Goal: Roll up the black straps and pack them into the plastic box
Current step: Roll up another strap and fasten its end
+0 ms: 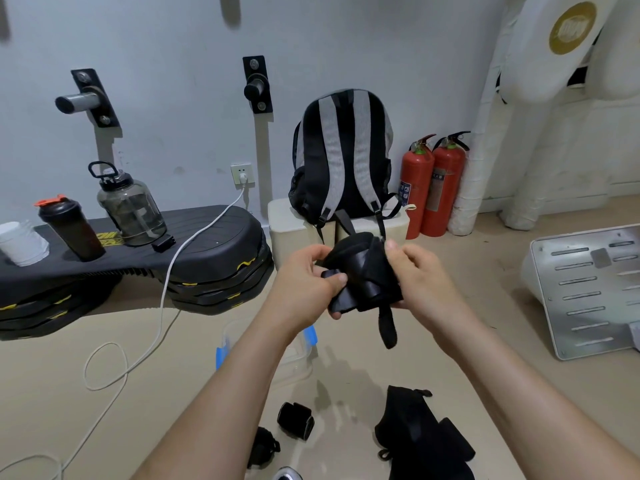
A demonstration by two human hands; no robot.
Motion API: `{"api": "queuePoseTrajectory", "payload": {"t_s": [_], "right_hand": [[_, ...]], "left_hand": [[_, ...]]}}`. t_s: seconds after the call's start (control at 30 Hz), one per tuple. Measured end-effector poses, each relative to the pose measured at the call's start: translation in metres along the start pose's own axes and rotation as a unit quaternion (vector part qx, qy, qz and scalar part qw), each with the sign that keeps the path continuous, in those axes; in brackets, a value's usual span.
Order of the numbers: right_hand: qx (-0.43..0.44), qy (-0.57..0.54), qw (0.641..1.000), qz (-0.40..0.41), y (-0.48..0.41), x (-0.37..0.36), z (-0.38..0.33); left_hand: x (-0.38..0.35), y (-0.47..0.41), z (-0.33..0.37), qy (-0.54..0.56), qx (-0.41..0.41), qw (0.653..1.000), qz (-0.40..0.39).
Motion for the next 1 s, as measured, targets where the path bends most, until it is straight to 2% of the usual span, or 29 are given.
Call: {"api": "queuePoseTrajectory", "payload": {"t_s": [0.13,0.3,0.47,0.53,0.67,0.73,1.0], "right_hand": [[-0.027,-0.008,0.997,-0.077,0.004,-0.013,0.007],[-0.057,-0.068,0.993,-0.074,0.001,-0.01,0.012],[-0.052,-0.105,0.989,-0.094,-0.003,-0.005,0.01],[-0.051,-0.114,0.986,-0.108,-0.002,-0.004,0.006],[-0.057,-0.154,0.977,-0.138,-0.001,-0.002,0.003],[-0.058,-0.181,0.97,-0.148,-0.001,-0.002,0.001],[-0.108,-0.282,0.942,-0.145,0.01,-0.012,0.0]], "left_hand": [[-0.008,0.0,0.002,0.005,0.008,1.0,0.014],[-0.006,0.0,0.003,-0.005,0.032,0.999,-0.011],[0.013,-0.005,-0.001,-0.031,0.005,0.998,0.051],[0.014,-0.006,0.0,-0.016,-0.005,0.999,0.032],[0.013,-0.004,0.001,0.003,0.008,0.998,-0.069],[0.012,-0.004,-0.002,0.017,0.018,0.996,-0.089],[0.005,-0.009,-0.008,0.026,0.043,0.997,-0.052]]}}
Point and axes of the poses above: each hand's wrist, its own y-axis away from the middle knuckle, its own x-axis out of the back of the hand, z = x × y, the point moved 5 cm from there along -y, towards the middle knuckle, and after that the axes turned 8 degrees about y, right-handed, at the moved point
